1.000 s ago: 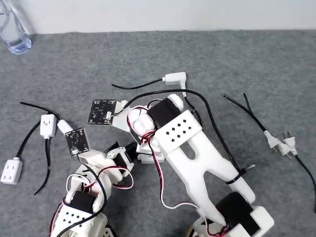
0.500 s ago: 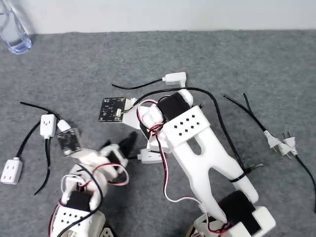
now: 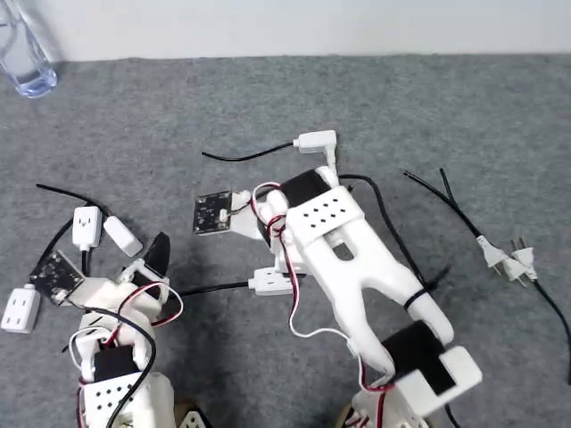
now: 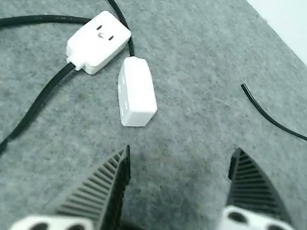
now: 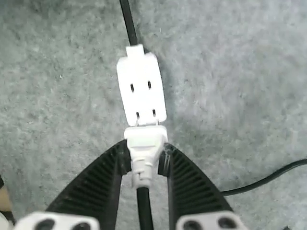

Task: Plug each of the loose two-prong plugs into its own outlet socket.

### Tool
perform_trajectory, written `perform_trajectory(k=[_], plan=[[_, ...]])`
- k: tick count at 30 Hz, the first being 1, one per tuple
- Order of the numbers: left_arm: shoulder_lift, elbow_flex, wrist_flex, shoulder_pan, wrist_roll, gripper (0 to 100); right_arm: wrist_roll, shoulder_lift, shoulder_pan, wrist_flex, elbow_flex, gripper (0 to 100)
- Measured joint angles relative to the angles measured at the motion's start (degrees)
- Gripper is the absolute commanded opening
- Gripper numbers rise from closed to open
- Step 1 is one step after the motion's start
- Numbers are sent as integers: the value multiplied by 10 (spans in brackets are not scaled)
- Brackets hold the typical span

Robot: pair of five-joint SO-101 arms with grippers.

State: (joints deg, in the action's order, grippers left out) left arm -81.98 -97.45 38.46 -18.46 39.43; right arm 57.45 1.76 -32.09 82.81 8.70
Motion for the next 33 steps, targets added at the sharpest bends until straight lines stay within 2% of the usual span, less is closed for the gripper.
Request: perform_trajectory(k=[10, 33], plan=[[0, 0, 0, 23, -3, 318, 20, 40, 18, -40, 27, 9], [0, 0, 0, 25, -4, 318, 11, 48, 4, -41, 28, 9]])
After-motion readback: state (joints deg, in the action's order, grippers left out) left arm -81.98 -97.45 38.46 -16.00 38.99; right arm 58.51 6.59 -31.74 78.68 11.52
